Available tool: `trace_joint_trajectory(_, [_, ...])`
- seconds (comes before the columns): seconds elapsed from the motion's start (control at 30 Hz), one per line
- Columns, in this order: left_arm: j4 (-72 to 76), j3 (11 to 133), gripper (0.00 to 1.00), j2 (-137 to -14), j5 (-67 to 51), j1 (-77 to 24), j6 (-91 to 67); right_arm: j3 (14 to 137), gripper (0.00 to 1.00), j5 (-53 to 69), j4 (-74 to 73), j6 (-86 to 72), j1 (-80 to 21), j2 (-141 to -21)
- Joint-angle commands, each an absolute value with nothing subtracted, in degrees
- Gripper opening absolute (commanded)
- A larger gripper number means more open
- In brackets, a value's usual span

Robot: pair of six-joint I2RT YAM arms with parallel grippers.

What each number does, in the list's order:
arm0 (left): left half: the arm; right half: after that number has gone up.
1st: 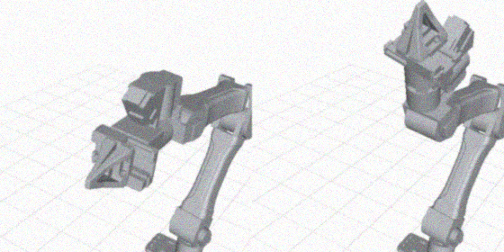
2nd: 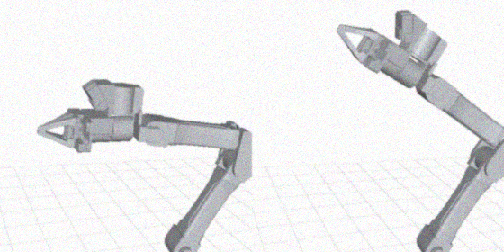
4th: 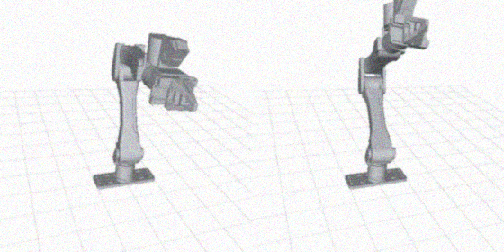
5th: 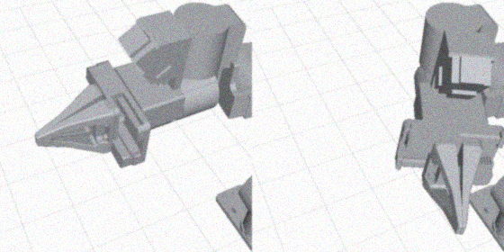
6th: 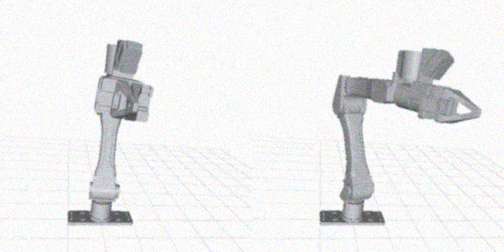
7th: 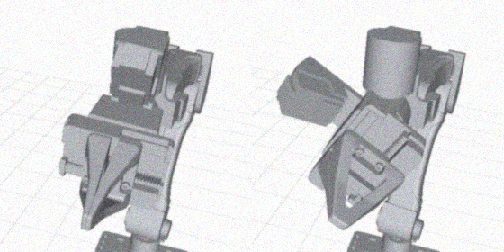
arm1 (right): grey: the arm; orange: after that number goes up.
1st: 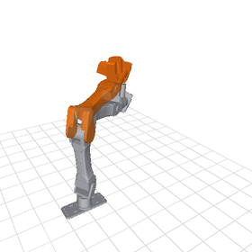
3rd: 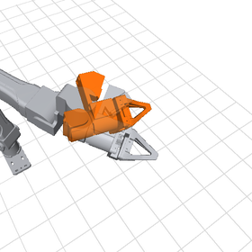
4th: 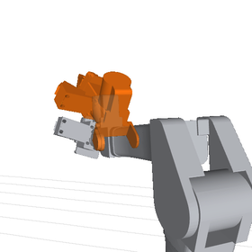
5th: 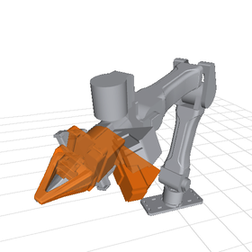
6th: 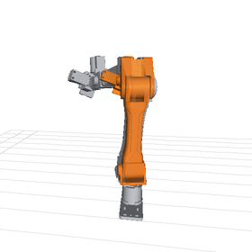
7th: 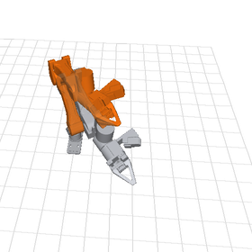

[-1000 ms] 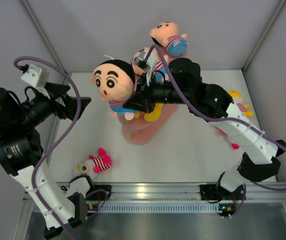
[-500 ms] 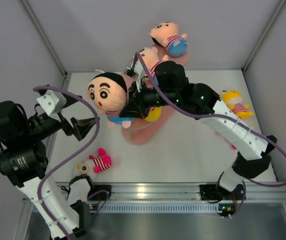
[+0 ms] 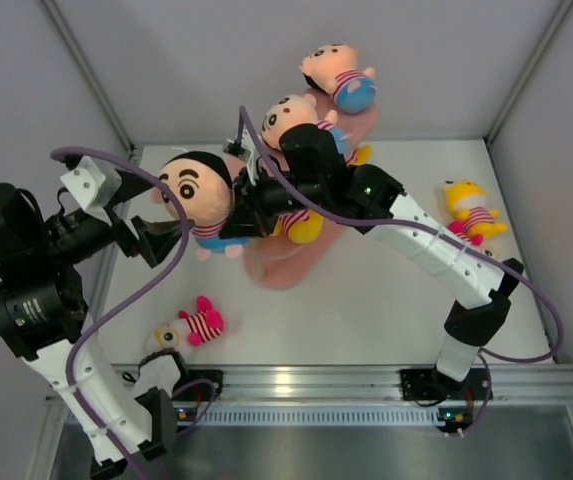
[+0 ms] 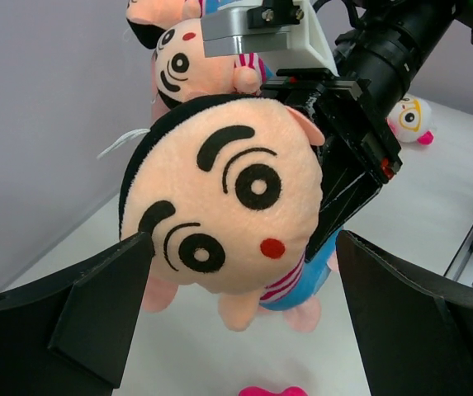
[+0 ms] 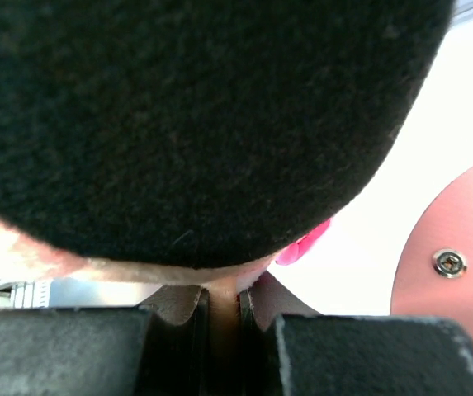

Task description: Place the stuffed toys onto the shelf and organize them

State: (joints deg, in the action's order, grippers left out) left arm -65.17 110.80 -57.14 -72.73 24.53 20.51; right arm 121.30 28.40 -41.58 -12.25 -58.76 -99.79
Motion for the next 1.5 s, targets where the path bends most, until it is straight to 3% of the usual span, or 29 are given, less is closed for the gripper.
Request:
trace_joint_trajectory(0.0, [-65.3,111.54,0.98,-60.02,-71.02,24.79,17.49,124.89,0.0,30.67,-36.39,-13.27,-59.33,-99.4])
trace_joint_trajectory(0.13, [-65.39,110.39,0.94,-60.21,-72.94,24.79,18.89,124.98,0.0,31.64,-35.6,-13.89,-59.59,-99.93])
trace_joint_trajectory(0.23, [-65.3,109.25,0.77,-59.24,-75.05,24.79,20.3,125.07,0.0,33.04,-34.54,-14.33,-59.59,-100.19])
trace_joint_trajectory(0.33, [-65.39,108.81,0.38,-58.71,-75.85,24.79,20.83,125.16,0.0,34.1,-33.84,-14.76,-59.76,-100.46])
trace_joint_trajectory(0.37, [-65.39,108.55,0.19,-58.62,-75.68,24.79,20.74,125.16,0.0,34.36,-34.01,-14.77,-59.85,-100.55])
trace_joint_trajectory(0.43, [-65.3,108.02,0.02,-58.62,-74.19,24.79,20.3,125.16,0.0,34.45,-34.19,-14.68,-59.77,-100.46])
trace_joint_trajectory(0.53, [-65.21,106.97,0.0,-59.06,-68.92,24.79,19.08,124.19,0.0,33.23,-34.63,-14.07,-59.68,-99.32])
trace_joint_trajectory(0.67, [-64.07,107.31,0.0,-63.09,-54.96,24.79,9.43,121.38,0.58,24.37,-34.89,-11.61,-59.77,-95.28])
trace_joint_trajectory(0.73, [-64.07,106.96,0.0,-65.3,-49.69,24.79,8.09,120.33,0.65,17.42,-35.86,-10.29,-59.77,-93.0])
trace_joint_trajectory(0.87, [-63.98,106.87,0.0,-67.23,-51.58,24.79,4.75,119.53,0.8,11.26,-36.13,-1.36,-60.29,-89.22])
trace_joint_trajectory(1.03, [-63.98,107.4,0.0,-67.24,-50.45,24.79,3.34,110.41,0.83,3.88,-29.28,18.77,-64.41,-82.8])
trace_joint_trajectory(1.2, [-63.98,106.17,0.0,-65.92,-51.41,24.79,3.08,96.78,0.82,-13.95,-15.83,55.15,-79.61,-80.42])
trace_joint_trajectory(1.47, [-63.9,106.17,0.0,-63.28,-52.38,24.79,4.13,98.0,0.82,-18.54,-12.13,72.58,-82.53,-89.9])
